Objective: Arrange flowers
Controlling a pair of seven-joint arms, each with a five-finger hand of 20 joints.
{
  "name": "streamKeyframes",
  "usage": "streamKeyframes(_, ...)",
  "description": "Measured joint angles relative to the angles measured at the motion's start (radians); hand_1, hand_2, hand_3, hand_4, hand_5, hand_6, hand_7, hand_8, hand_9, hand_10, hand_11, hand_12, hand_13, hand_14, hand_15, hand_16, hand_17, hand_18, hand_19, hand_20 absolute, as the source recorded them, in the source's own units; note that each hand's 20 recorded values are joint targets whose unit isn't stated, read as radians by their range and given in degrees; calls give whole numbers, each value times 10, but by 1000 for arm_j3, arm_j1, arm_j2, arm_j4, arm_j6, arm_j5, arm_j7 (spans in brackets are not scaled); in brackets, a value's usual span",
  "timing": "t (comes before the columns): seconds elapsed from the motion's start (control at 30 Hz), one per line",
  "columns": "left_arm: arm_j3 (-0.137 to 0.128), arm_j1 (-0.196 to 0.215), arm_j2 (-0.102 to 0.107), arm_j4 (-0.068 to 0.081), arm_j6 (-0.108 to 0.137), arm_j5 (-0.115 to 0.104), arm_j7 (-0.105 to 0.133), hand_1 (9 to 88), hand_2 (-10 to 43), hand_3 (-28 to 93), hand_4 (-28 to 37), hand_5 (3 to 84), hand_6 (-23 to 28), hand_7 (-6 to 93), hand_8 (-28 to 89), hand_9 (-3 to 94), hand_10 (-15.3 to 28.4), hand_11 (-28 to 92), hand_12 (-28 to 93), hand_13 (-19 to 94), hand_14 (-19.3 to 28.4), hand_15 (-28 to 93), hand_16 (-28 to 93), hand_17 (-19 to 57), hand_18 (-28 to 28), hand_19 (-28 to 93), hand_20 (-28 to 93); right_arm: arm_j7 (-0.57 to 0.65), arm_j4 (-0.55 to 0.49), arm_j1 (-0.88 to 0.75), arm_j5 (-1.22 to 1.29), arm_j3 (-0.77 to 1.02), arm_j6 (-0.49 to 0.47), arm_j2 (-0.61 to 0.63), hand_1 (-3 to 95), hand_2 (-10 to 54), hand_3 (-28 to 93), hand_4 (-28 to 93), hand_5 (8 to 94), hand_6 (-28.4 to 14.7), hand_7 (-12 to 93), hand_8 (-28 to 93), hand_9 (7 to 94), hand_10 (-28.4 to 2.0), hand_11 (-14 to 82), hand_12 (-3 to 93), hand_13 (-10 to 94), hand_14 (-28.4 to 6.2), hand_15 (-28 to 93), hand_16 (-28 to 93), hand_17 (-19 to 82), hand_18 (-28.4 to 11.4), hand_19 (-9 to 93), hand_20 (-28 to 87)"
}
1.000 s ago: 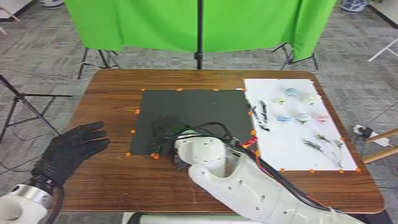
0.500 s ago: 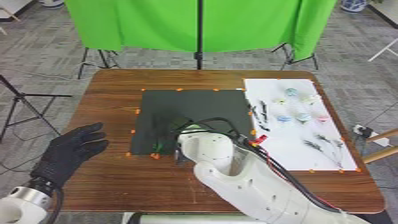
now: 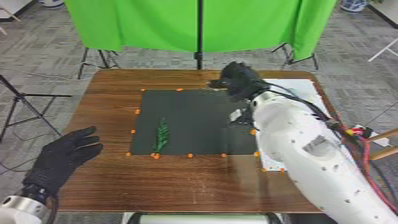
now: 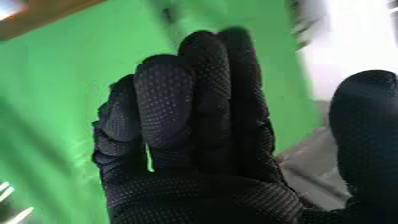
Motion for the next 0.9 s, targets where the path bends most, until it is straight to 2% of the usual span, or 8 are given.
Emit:
streamKeyframes(0.1, 0, 1, -1, 0, 0, 1, 1, 255, 61, 761, -272, 357, 63, 312, -155, 318, 155, 399, 135, 261, 176, 557, -70, -59, 232, 614, 38, 25, -41, -90, 4, 131, 4, 109, 94, -76, 734, -283, 479, -108, 329, -145, 536, -161, 447, 260, 509, -137, 687, 230, 280, -201, 848, 363)
streamKeyframes(0.23, -2, 1, -1, 0, 0, 3, 4, 254, 60, 763, -272, 357, 63, 313, -154, 316, 155, 398, 135, 261, 176, 557, -70, -60, 233, 614, 38, 68, -85, -238, 25, 298, 3, 254, 80, -84, 739, -283, 430, -129, 276, -131, 470, -170, 437, 253, 464, -145, 682, 212, 262, -208, 834, 361)
streamKeyframes(0.4, -2, 3, -1, 0, -2, 5, 13, 256, 60, 762, -273, 356, 63, 313, -155, 316, 155, 399, 135, 260, 177, 557, -70, -60, 232, 615, 38, 119, -115, -441, 35, 507, -30, 378, 88, -94, 754, -283, 411, -137, 246, -117, 443, -174, 438, 248, 437, -144, 683, 179, 249, -209, 821, 364)
streamKeyframes(0.6, -2, 13, -2, 0, -2, 18, 26, 256, 61, 762, -274, 356, 63, 313, -155, 316, 156, 399, 135, 260, 177, 557, -70, -59, 232, 615, 36, 193, -140, -615, 31, 682, -132, 387, 152, -95, 735, -282, 434, -121, 261, -130, 461, -164, 450, 245, 452, -134, 683, 173, 245, -206, 812, 364)
streamKeyframes(0.7, -2, 16, -2, 0, -2, 21, 27, 256, 61, 762, -274, 356, 63, 313, -155, 317, 155, 399, 135, 260, 176, 557, -70, -59, 231, 614, 36, 206, -149, -690, 27, 722, -137, 376, 190, -95, 705, -283, 454, -112, 275, -141, 484, -158, 458, 244, 478, -123, 677, 185, 251, -201, 811, 363)
streamKeyframes(0.9, -1, 16, -2, 1, -2, 21, 25, 256, 61, 762, -274, 356, 63, 314, -155, 316, 156, 399, 135, 260, 177, 557, -71, -59, 231, 614, 36, 239, -145, -803, 27, 740, -142, 353, 307, -95, 562, -283, 491, -87, 307, -162, 536, -147, 468, 244, 517, -117, 675, 203, 266, -197, 821, 362)
